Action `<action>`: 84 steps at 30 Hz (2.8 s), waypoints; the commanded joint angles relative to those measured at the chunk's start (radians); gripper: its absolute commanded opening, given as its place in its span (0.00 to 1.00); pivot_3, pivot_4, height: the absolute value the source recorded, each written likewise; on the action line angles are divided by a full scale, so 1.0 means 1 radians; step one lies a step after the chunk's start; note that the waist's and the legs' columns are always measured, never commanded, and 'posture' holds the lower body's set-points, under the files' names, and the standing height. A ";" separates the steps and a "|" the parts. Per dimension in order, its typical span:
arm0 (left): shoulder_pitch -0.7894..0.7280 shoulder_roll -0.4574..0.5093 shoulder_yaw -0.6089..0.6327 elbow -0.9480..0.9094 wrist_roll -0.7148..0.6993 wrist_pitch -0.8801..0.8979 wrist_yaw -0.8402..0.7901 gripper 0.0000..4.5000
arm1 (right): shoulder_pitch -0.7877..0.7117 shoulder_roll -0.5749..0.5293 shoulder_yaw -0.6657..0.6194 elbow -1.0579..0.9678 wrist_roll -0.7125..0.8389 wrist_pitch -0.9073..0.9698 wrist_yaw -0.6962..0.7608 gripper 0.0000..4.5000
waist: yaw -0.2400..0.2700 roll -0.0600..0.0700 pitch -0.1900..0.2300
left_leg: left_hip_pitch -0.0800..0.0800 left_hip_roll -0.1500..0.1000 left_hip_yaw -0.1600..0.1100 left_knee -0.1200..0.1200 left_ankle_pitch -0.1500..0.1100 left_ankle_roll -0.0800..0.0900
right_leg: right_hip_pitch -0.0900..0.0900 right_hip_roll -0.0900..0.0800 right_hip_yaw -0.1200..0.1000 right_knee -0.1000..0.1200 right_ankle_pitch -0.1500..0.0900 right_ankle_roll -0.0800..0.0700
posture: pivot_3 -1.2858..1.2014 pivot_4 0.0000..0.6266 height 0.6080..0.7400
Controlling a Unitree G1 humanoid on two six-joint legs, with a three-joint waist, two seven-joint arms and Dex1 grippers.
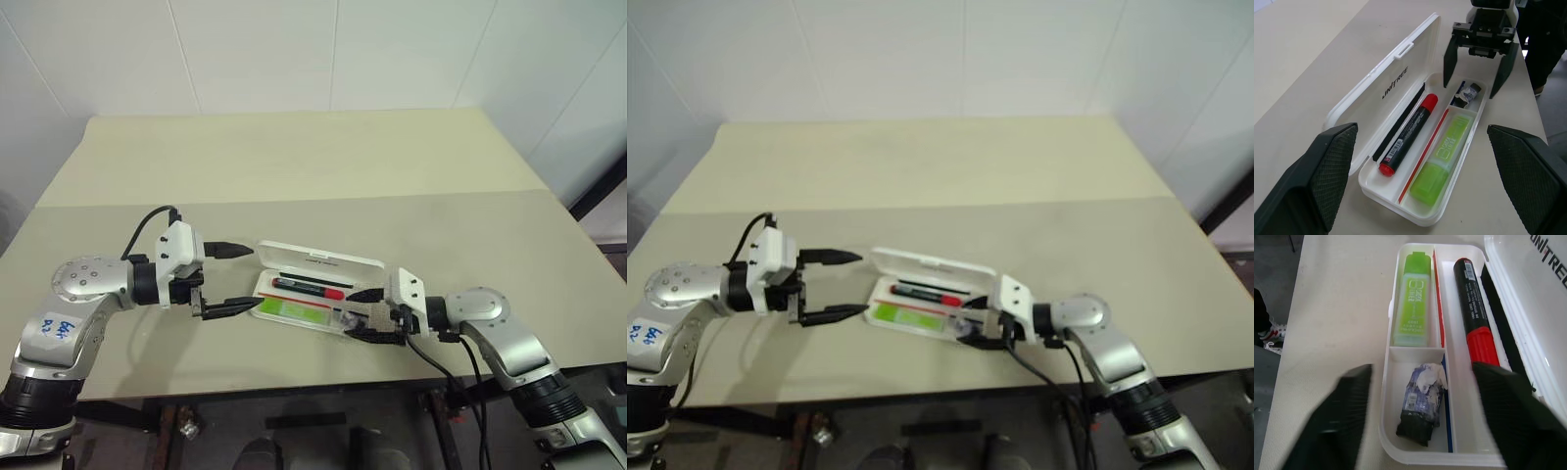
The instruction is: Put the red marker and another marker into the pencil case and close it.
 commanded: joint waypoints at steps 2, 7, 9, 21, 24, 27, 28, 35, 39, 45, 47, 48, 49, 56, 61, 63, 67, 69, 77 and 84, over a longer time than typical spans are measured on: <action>-0.002 -0.004 0.014 -0.009 -0.004 -0.017 0.002 1.00 | 0.001 -0.012 -0.052 -0.062 0.042 0.011 0.001 1.00 | 0.000 0.000 0.000 | 0.000 0.000 0.000 0.000 0.000 0.000 | 0.000 0.000 0.000 0.000 0.000 0.000 | 0.52 0.24 1.00; -0.001 -0.005 0.015 -0.003 -0.006 -0.021 -0.003 1.00 | 0.058 -0.044 -0.101 -0.147 0.092 0.051 0.001 1.00 | 0.002 0.000 0.000 | 0.000 0.000 0.000 0.000 0.000 0.000 | 0.000 0.000 0.000 0.001 0.000 0.000 | 0.52 0.24 1.00; 0.000 -0.004 0.017 0.000 -0.008 -0.020 -0.005 1.00 | 0.091 -0.063 -0.129 -0.187 0.118 0.072 0.000 1.00 | 0.002 0.000 0.000 | 0.000 0.000 0.000 0.000 0.000 0.000 | 0.000 0.000 0.000 0.001 0.000 0.000 | 0.52 0.24 1.00; -0.025 0.039 0.068 0.053 -0.058 0.037 -0.048 1.00 | 0.162 -0.262 -0.327 -0.367 0.266 0.161 0.056 1.00 | 0.001 0.000 0.000 | 0.001 0.001 0.000 0.000 0.000 0.000 | 0.000 0.000 0.000 -0.001 0.000 -0.001 | 0.52 0.24 1.00; -0.045 0.047 0.076 0.083 -0.059 0.037 -0.064 1.00 | 0.154 -0.297 -0.365 -0.351 0.299 0.167 0.088 1.00 | 0.002 0.000 0.000 | 0.001 0.001 0.000 0.000 0.000 0.000 | 0.000 0.000 0.000 -0.001 0.000 -0.001 | 0.52 0.24 1.00; -0.064 0.044 0.082 0.101 -0.062 0.037 -0.068 0.92 | 0.106 -0.306 -0.390 -0.305 0.315 0.175 0.080 1.00 | 0.002 0.000 0.000 | 0.001 0.001 0.001 0.000 0.000 0.000 | 0.000 0.000 0.000 -0.002 0.000 -0.001 | 0.52 0.24 1.00; -0.069 0.041 0.085 0.104 -0.066 0.040 -0.068 0.87 | 0.087 -0.308 -0.392 -0.283 0.309 0.168 0.081 1.00 | 0.002 0.000 0.000 | 0.001 0.001 0.001 0.001 0.000 0.000 | 0.000 0.000 0.000 -0.002 0.000 -0.001 | 0.52 0.24 1.00; -0.070 0.031 0.092 0.089 -0.085 0.059 -0.063 0.36 | 0.019 -0.285 -0.377 -0.215 0.311 0.171 0.068 1.00 | 0.001 0.000 0.000 | 0.000 0.001 0.001 0.000 0.000 0.000 | 0.000 0.000 0.000 -0.001 0.000 -0.001 | 0.52 0.24 1.00; -0.067 0.027 0.104 0.082 -0.100 0.072 -0.052 0.04 | -0.005 -0.265 -0.357 -0.170 0.283 0.154 0.052 1.00 | 0.001 0.000 0.000 | 0.000 0.001 0.001 0.000 0.000 0.000 | 0.000 0.000 0.000 -0.002 0.000 -0.001 | 0.52 0.24 1.00; -0.065 0.021 0.105 0.064 -0.106 0.078 -0.030 0.00 | -0.016 -0.249 -0.339 -0.133 0.248 0.126 0.050 1.00 | 0.001 0.000 0.000 | 0.000 0.001 0.001 0.000 0.000 0.000 | 0.000 0.000 0.000 -0.001 0.000 -0.001 | 0.52 0.24 1.00; -0.090 0.006 0.095 0.099 -0.066 0.040 0.005 0.00 | -0.025 -0.243 -0.331 -0.119 0.238 0.120 0.048 1.00 | 0.001 0.000 0.000 | 0.000 0.001 0.001 0.000 0.000 0.000 | 0.000 0.000 0.000 -0.001 0.000 -0.001 | 0.52 0.24 1.00; -0.113 -0.007 0.090 0.128 -0.040 0.011 0.030 0.00 | -0.029 -0.241 -0.328 -0.113 0.234 0.118 0.048 1.00 | 0.002 0.000 0.000 | 0.000 0.001 0.001 0.000 0.000 0.000 | 0.000 0.000 0.000 -0.001 0.000 -0.001 | 0.52 0.24 1.00; -0.138 -0.020 0.087 0.158 -0.018 -0.014 0.054 0.00 | -0.032 -0.240 -0.326 -0.109 0.232 0.118 0.050 1.00 | 0.004 0.000 0.000 | 0.000 0.001 0.001 0.000 0.000 0.000 | 0.000 0.000 0.000 -0.001 0.000 -0.001 | 0.52 0.24 1.00; -0.281 -0.109 0.019 0.374 0.131 -0.188 0.136 0.00 | -0.043 -0.228 -0.307 -0.097 0.217 0.115 0.051 1.00 | 0.005 0.000 0.000 | 0.000 0.001 0.001 0.002 0.000 -0.001 | 0.000 0.000 0.000 0.001 0.001 0.000 | 0.52 0.24 1.00; -0.337 -0.174 -0.061 0.484 0.218 -0.260 0.147 0.00 | -0.032 -0.206 -0.299 -0.119 0.212 0.121 0.037 1.00 | 0.006 0.000 0.000 | -0.001 0.001 0.002 0.001 0.000 0.000 | 0.000 0.000 0.000 0.001 0.002 0.001 | 0.52 0.24 1.00; -0.351 -0.193 -0.081 0.517 0.235 -0.281 0.139 0.00 | -0.024 -0.201 -0.300 -0.129 0.212 0.124 0.030 1.00 | 0.005 0.000 0.000 | -0.001 0.001 0.003 0.001 0.000 0.000 | 0.000 0.000 0.000 0.000 0.002 0.001 | 0.52 0.24 1.00; -0.349 -0.211 -0.103 0.527 0.226 -0.300 0.086 0.00 | -0.006 -0.195 -0.303 -0.150 0.214 0.129 0.017 1.00 | 0.004 0.000 0.000 | -0.001 0.001 0.003 0.001 0.000 0.000 | 0.000 0.000 0.000 0.000 0.002 0.001 | 0.52 0.24 1.00; -0.335 -0.207 -0.103 0.501 0.209 -0.293 0.051 0.00 | 0.001 -0.193 -0.305 -0.156 0.217 0.132 0.011 1.00 | 0.004 0.000 0.000 | -0.001 0.001 0.003 0.001 0.000 0.000 | 0.000 0.000 0.000 0.000 0.002 0.001 | 0.52 0.24 1.00; -0.245 -0.132 -0.103 0.381 0.178 -0.282 -0.100 0.00 | 0.022 -0.170 -0.297 -0.174 0.216 0.132 -0.016 1.00 | 0.000 0.000 0.000 | -0.001 0.001 0.003 0.001 0.000 0.000 | 0.000 0.000 0.000 0.000 0.002 0.001 | 0.52 0.24 1.00; -0.170 -0.038 -0.167 0.315 0.240 -0.298 -0.200 0.00 | 0.024 -0.160 -0.290 -0.178 0.216 0.132 -0.028 1.00 | 0.002 0.000 0.000 | -0.001 0.001 0.003 0.002 0.000 0.000 | 0.000 0.000 0.000 0.001 0.002 0.001 | 0.52 0.24 1.00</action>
